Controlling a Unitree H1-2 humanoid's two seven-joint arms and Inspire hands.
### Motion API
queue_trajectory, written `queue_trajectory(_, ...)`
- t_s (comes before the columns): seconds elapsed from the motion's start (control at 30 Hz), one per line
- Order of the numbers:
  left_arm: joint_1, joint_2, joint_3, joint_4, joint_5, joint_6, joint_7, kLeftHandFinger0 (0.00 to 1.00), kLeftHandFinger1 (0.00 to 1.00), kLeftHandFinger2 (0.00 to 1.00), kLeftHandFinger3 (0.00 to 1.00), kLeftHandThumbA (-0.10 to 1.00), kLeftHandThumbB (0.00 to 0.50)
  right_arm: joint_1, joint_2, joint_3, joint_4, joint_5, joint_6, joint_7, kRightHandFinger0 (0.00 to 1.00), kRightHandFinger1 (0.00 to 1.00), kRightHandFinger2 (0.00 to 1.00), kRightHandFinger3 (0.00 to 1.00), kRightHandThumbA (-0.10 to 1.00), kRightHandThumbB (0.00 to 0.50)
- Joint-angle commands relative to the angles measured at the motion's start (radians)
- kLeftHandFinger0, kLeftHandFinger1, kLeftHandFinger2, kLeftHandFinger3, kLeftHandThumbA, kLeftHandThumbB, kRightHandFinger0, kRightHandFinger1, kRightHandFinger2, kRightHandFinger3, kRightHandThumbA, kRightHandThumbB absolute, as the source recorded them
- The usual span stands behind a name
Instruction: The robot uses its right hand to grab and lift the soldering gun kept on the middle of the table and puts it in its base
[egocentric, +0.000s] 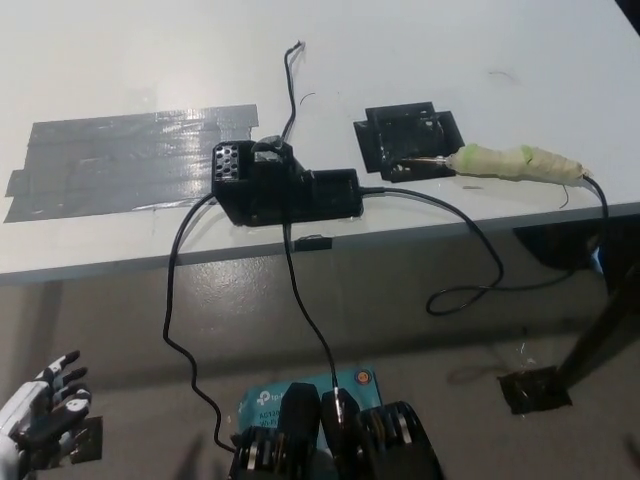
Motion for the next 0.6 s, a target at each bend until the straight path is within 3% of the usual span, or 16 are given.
queue_trajectory(0.0,0.015,0.012,0.012,-0.031,-0.044,0.017,0.013,1.0,1.0,1.0,1.0,0.28,0.0,-0.251,-0.056,0.023,-0.146,-0.115,0.131,-0.044,1.0,1.0,1.0,1.0,0.52,0.304)
queue_trajectory(0.1,0.018,0.012,0.013,-0.028,-0.049,0.017,0.019,1.0,1.0,1.0,1.0,0.3,0.0,-0.383,-0.079,0.084,-0.149,-0.183,0.137,-0.01,1.0,1.0,1.0,1.0,0.63,0.319)
queue_trajectory(0.2,0.023,0.015,0.013,-0.038,-0.055,0.017,0.021,1.0,1.0,1.0,1.0,0.29,0.0,-0.481,-0.062,0.125,-0.128,-0.214,0.135,-0.013,1.0,1.0,1.0,1.0,0.64,0.397)
queue_trajectory(0.23,0.027,0.019,0.011,-0.038,-0.053,0.017,0.016,1.0,1.0,1.0,1.0,0.3,0.0,-0.539,-0.06,0.164,-0.111,-0.243,0.133,0.002,1.0,1.0,1.0,1.0,0.58,0.376)
queue_trajectory(0.33,0.028,0.018,0.013,-0.036,-0.064,0.017,0.017,1.0,1.0,1.0,1.0,0.31,0.0,-0.603,-0.052,0.204,-0.087,-0.241,0.138,0.024,1.0,1.0,1.0,1.0,0.56,0.387)
queue_trajectory(0.37,0.028,0.017,0.014,-0.034,-0.064,0.017,0.017,1.0,1.0,1.0,1.0,0.31,0.0,-0.654,-0.057,0.252,-0.054,-0.268,0.143,0.052,1.0,1.0,1.0,1.0,0.54,0.369)
queue_trajectory(0.57,0.032,0.02,0.013,-0.044,-0.073,0.017,0.031,1.0,1.0,1.0,1.0,0.35,0.0,-0.769,-0.06,0.359,0.098,-0.277,0.188,0.121,1.0,1.0,1.0,1.0,0.58,0.368)
